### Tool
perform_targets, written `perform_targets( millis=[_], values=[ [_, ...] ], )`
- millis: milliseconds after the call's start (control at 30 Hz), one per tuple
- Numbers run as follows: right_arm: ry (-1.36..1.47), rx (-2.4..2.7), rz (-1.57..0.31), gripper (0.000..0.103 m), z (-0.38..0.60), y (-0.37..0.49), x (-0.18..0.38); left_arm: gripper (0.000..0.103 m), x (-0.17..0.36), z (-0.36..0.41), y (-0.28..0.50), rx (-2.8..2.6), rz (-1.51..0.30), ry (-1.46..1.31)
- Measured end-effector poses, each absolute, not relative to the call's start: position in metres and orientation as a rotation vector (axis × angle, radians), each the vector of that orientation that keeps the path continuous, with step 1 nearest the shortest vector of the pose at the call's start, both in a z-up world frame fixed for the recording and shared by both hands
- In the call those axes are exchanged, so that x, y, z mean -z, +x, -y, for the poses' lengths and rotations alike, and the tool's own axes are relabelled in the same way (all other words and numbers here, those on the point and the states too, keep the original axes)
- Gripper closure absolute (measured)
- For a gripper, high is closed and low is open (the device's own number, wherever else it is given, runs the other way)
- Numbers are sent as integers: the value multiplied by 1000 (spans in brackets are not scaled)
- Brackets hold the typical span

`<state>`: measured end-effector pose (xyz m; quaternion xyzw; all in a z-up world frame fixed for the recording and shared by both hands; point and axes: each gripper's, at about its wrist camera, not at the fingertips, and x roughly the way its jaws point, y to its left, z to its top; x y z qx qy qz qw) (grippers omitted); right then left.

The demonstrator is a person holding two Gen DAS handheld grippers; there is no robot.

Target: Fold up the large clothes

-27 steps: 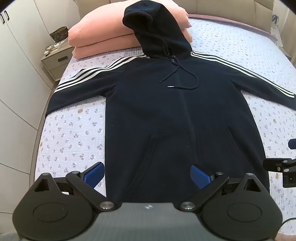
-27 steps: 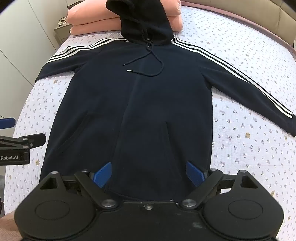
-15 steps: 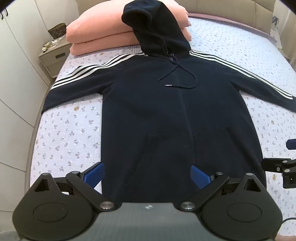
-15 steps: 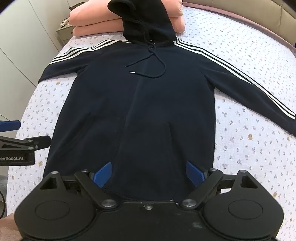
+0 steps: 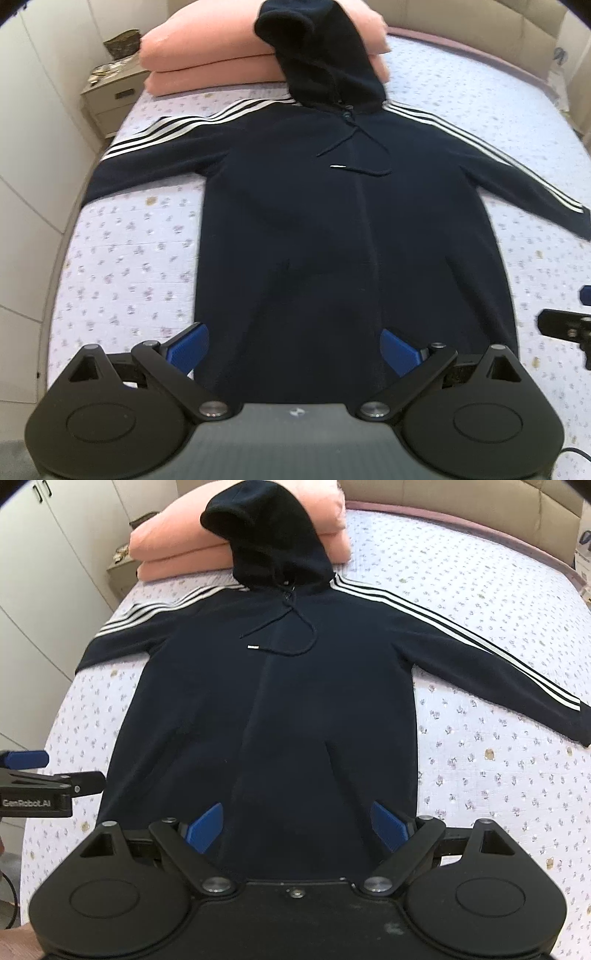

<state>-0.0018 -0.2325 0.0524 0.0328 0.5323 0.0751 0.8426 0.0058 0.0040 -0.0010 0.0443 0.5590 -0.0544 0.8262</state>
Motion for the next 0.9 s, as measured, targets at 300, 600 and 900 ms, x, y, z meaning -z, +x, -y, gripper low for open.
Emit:
perform_targets(
  millis=[300,600,900],
  values=[
    [84,-195,-1105,0,234,-3,-56,2,-2,-6,3,105,-1177,82],
    [77,-189,-1097,0,231,-5,-54,2,-2,-11,3,65,-1151,83],
    [77,-195,-1100,0,228,-6,-50,2,-9,-14,4,42,-1107,98]
  ],
)
